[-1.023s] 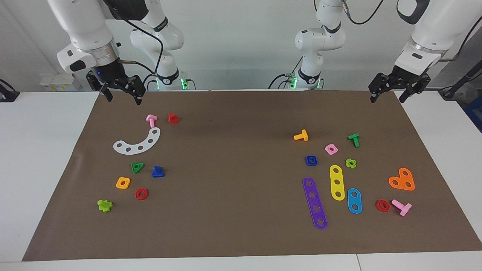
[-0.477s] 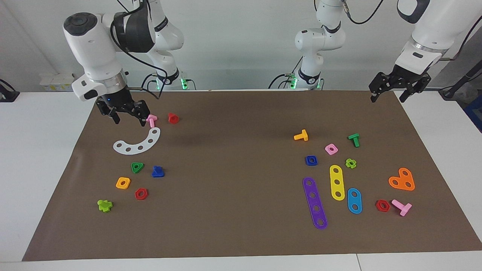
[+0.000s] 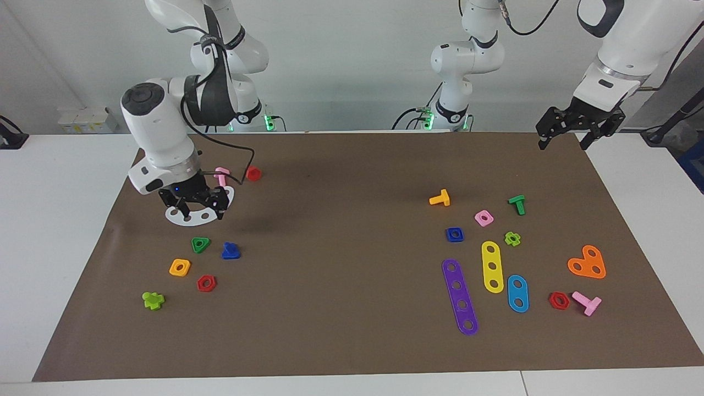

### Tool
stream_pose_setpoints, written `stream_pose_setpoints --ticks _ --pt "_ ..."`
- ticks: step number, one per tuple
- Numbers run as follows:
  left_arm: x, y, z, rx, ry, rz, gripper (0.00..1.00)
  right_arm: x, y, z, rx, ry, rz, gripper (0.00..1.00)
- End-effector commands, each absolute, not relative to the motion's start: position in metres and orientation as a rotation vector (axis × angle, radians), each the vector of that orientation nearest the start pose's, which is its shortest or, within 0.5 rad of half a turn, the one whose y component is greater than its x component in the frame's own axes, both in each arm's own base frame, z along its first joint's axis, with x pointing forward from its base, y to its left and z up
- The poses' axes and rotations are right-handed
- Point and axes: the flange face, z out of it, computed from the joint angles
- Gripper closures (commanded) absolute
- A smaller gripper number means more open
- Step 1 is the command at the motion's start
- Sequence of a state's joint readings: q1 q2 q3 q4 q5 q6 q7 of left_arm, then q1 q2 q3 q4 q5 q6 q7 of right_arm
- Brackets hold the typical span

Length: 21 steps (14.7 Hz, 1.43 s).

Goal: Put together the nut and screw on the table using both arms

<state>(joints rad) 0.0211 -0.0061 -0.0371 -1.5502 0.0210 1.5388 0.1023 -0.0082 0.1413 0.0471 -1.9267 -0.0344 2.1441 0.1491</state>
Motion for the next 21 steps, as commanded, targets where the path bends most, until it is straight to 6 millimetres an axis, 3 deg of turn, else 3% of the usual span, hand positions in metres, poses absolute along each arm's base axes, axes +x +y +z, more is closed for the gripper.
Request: stream_pose_setpoints --ticks 1,5,7,11,13,16,21 --pt "0.534 -0.009 0.627 -3.111 0.194 -0.003 0.0 0.612 0.016 0.392 -3.129 0.108 -0.159 0.14" --pt "0.526 -0.016 0.589 -3.115 0.189 -0.059 0.0 0.622 0.025 0.351 -3.123 0.087 -0.165 0.14" --pt "0.533 -0.024 0.575 -3.125 0.195 -0.048 0.0 0.619 0.027 0.339 -3.121 0.081 -0.182 0.16" --pt "0.555 -0.056 0.524 -3.175 0.119 0.025 0.0 0.614 0.03 0.314 -3.121 0.073 -0.163 0.21" --pt "0.564 -0.084 0.495 -3.188 0.056 0.046 0.0 0.613 0.031 0.312 -3.121 0.068 -0.155 0.26" --pt "0.564 -0.124 0.456 -3.214 -0.049 -0.038 0.01 0.612 0.033 0.311 -3.119 0.068 -0.167 0.4" --pt "0.569 -0.125 0.405 -3.228 -0.087 -0.068 0.07 0.612 0.04 0.311 -3.118 0.052 -0.167 0.59"
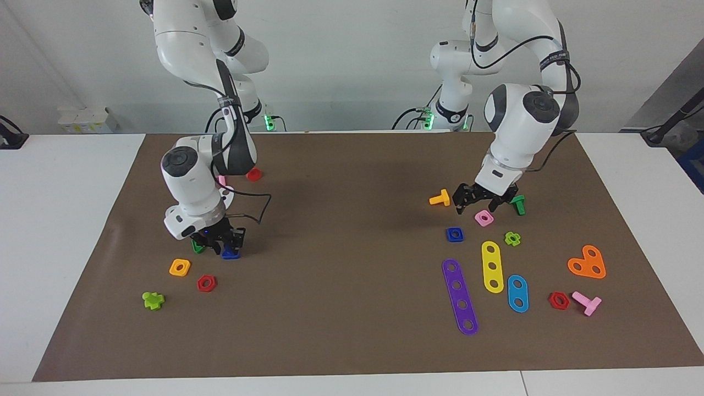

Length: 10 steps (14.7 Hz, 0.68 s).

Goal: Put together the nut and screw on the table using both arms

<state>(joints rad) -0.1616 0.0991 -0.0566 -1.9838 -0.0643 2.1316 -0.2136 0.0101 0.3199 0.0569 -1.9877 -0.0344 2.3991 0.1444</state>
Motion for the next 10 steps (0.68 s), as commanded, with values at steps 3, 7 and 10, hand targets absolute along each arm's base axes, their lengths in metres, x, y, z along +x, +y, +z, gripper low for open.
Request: stream_pose_setpoints --ticks 3,7,10 --pt "0.577 -0.127 0.363 -3.229 -0.095 -0.1 0.1 0.611 0.041 0.31 -3.12 0.049 -0.157 0.74" --pt "0.579 -0.143 0.327 -3.228 -0.059 -0.081 0.18 0.61 0.042 0.312 -3.12 0.049 -0.155 1.0" --pt "0.57 -0.149 0.308 -3.224 -0.041 -0.069 0.2 0.612 0.05 0.321 -3.114 0.056 -0.178 1.0"
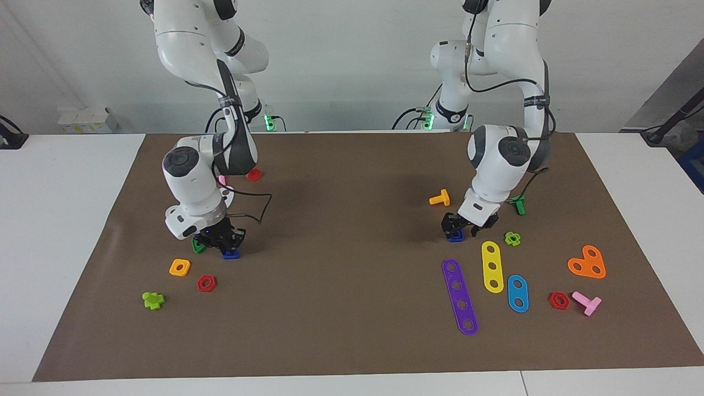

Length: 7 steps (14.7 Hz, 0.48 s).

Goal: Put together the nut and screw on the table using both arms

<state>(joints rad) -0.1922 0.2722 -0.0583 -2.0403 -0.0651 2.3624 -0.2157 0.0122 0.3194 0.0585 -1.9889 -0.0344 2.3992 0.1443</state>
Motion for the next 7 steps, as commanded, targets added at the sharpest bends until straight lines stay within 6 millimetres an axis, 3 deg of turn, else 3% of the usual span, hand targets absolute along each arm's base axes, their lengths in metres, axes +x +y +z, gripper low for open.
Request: stream_pose_setpoints --ticks 1,2,7 --pt "0.568 -0.151 0.306 -3.222 -0.029 -0.062 0.2 0.612 0.061 0.324 -3.109 0.077 -0.184 1.0" --pt "0.567 -0.152 0.305 -3.221 -0.012 -0.056 0.21 0.614 0.075 0.328 -3.099 0.139 -0.195 1.0" --pt "0.563 -0.149 0.301 -3.207 0.067 -0.03 0.26 0.606 0.183 0.345 -3.037 0.298 -0.25 1.0"
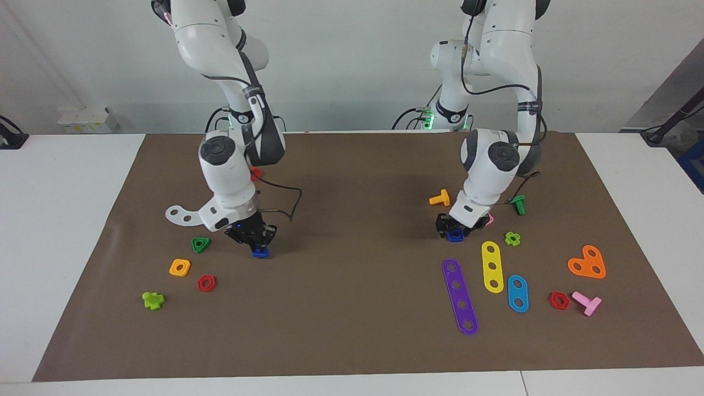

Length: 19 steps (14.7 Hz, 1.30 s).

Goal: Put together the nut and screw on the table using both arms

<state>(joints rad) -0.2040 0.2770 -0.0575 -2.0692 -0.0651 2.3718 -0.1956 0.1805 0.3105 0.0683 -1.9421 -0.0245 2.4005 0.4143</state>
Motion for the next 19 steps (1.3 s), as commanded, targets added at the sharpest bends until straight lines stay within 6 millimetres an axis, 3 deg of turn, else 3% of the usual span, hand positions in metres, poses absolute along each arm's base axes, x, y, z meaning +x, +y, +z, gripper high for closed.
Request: stream_pose_setpoints --ticks 1,4,7,10,11,14,15,16,17,18,19 --pt "0.562 -0.148 0.299 -3.205 0.094 -0.024 0.26 0.601 0.203 0.345 -3.024 0.325 -0.252 1.0" --pt "0.559 -0.148 0.296 -3.201 0.14 -0.013 0.28 0.581 0.266 0.344 -2.995 0.366 -0.253 1.0" --pt "0.558 -0.147 0.296 -3.175 0.195 -0.014 0.43 0.568 0.314 0.342 -2.981 0.386 -0.248 1.0" --pt "0.557 -0.145 0.295 -3.147 0.236 0.011 0.91 0.564 0.355 0.326 -2.986 0.382 -0.227 1.0" --pt "0.558 -0.145 0.296 -3.148 0.236 0.009 1.0 0.564 0.359 0.322 -2.994 0.374 -0.231 1.0" --pt "0.565 -0.149 0.306 -3.148 0.239 0.004 1.0 0.56 0.364 0.322 -2.998 0.376 -0.228 1.0" --pt "0.573 -0.15 0.317 -3.149 0.234 0.002 1.0 0.556 0.367 0.32 -3.006 0.371 -0.216 0.95" --pt "0.579 -0.153 0.329 -3.147 0.23 0.021 1.0 0.55 0.371 0.317 -3.018 0.353 -0.207 0.49" --pt "0.585 -0.158 0.336 -3.146 0.23 0.043 1.0 0.55 0.371 0.319 -3.018 0.355 -0.205 0.25" --pt "0.59 -0.163 0.346 -3.145 0.229 0.055 1.0 0.55 0.37 0.323 -3.018 0.359 -0.205 0.08" --pt "0.591 -0.175 0.352 -3.146 0.195 0.056 1.0 0.552 0.365 0.333 -3.015 0.366 -0.212 0.01"
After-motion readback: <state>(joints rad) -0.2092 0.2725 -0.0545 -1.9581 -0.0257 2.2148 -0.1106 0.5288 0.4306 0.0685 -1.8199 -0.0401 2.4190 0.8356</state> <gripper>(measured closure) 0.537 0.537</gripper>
